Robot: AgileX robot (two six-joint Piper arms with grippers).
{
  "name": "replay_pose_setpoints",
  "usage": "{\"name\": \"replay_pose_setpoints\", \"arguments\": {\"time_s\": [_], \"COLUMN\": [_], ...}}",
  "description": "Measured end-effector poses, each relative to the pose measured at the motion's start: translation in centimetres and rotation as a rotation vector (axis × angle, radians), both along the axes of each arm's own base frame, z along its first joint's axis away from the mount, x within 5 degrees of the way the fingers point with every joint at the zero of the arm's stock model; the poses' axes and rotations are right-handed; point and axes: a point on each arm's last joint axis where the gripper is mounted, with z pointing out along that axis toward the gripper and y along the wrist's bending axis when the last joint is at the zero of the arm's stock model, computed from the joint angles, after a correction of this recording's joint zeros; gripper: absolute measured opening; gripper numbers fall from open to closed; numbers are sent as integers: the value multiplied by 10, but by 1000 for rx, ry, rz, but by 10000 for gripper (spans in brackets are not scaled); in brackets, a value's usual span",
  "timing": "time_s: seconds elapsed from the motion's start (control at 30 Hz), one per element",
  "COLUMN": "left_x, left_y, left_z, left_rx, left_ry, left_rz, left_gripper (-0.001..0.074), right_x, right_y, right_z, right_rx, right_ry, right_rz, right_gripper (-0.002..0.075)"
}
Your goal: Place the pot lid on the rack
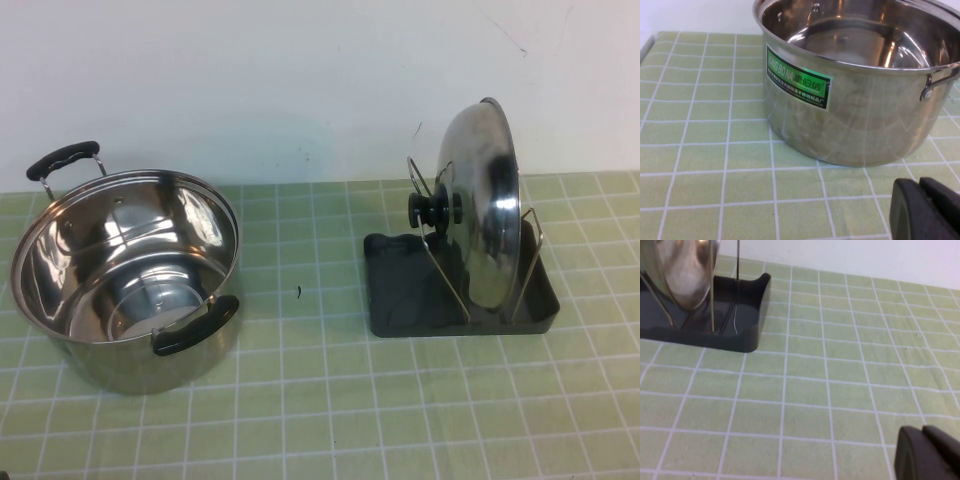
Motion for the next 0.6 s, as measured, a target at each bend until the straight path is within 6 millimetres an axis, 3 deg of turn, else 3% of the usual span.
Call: {"name": "replay_pose_setpoints", "arguments": {"time_s": [0.6], "left_x": [0], "left_y": [0], "left_z": [0], "left_rx": [0], "left_ry": [0], "left_rz": [0], "left_gripper": [-2], "right_x": [0], "right_y": [0], "right_z": [0], "right_rx": [33], "right_ry": [-1], "right_rz": [-13], "right_gripper": [-1]}}
